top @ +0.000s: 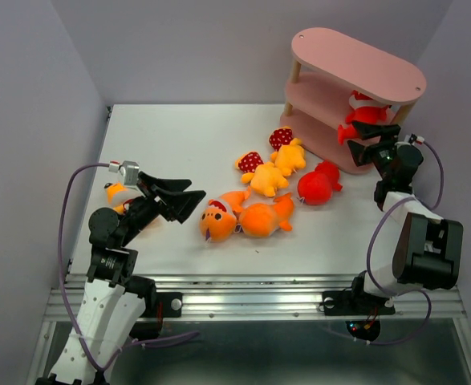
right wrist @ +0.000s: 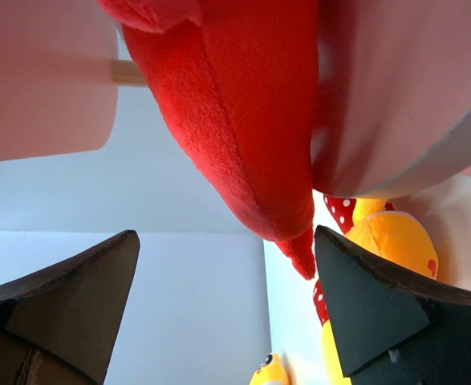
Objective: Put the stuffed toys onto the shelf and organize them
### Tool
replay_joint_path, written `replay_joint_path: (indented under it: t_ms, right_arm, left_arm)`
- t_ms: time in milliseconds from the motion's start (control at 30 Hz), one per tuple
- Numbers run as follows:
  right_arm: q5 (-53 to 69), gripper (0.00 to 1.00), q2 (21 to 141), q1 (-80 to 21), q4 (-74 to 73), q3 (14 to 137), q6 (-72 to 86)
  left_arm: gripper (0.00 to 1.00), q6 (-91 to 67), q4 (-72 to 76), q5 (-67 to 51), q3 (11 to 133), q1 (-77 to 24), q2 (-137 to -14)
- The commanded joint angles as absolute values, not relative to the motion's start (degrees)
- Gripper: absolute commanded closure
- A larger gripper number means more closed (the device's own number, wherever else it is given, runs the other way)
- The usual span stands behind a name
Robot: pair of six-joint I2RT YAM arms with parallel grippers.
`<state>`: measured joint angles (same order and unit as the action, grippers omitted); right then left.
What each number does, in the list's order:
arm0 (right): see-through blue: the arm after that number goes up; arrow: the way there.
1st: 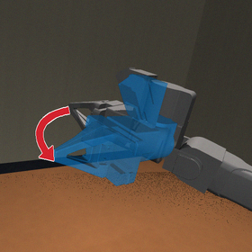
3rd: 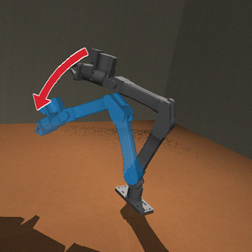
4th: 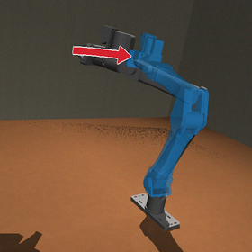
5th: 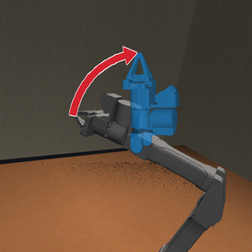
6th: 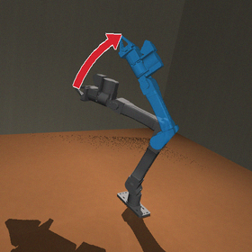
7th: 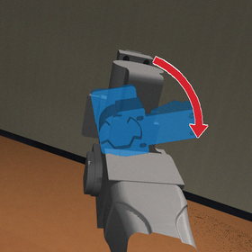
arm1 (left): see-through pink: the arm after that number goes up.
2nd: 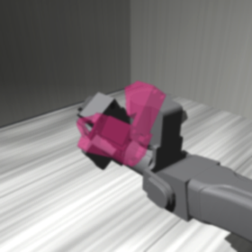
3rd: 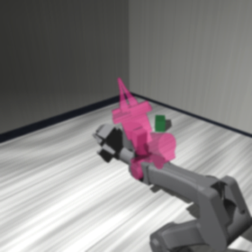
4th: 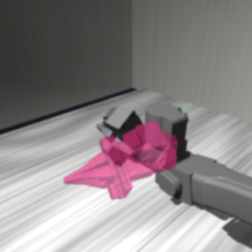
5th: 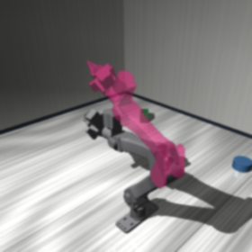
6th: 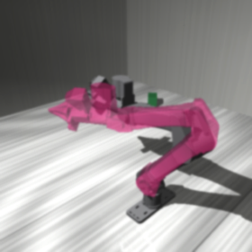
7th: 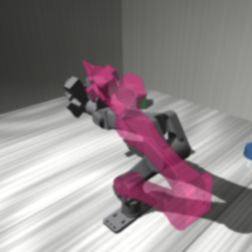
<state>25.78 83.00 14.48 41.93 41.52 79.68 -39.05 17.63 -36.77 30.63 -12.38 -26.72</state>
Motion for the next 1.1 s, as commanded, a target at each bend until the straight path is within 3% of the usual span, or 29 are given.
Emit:
replay_joint_path:
  t_ms: [0,233,433,533,733,767,867,1067]
  right_arm:
    - [27.77,0.05,80.95,13.97,42.63,40.78,78.31]
    - [28.04,0.04,81.04,13.45,42.28,39.73,76.64]
    - [41.11,0.00,80.07,12.92,41.67,39.55,66.30]
    - [50.17,0.00,77.36,12.92,36.05,40.60,56.01]
    - [62.13,0.00,72.95,12.92,3.04,50.70,23.70]
    - [62.23,0.00,72.34,12.92,-8.50,52.54,12.68]
    - [56.82,0.00,70.06,12.92,-24.45,58.00,-5.98]
    - [40.09,0.00,58.73,12.92,-25.49,51.95,-13.35]
  left_arm:
    - [0.02,-38.32,19.86,-36.91,31.11,-12.57,-26.01]
    - [0.02,-38.58,20.39,-36.91,31.20,-12.57,-26.46]
    - [0.02,-37.97,20.22,-37.00,31.55,-12.57,-27.59]
    - [0.02,-37.71,19.69,-37.44,33.22,-12.57,-30.66]
    - [0.03,-36.22,18.20,-35.08,35.94,-16.42,-37.17]
    - [0.03,-35.51,17.67,-33.33,37.43,-21.13,-39.96]
    - [0.04,-32.44,14.60,-23.66,41.91,-30.29,-47.35]
    - [0.06,-31.29,14.32,-12.49,51.40,-44.81,-63.44]
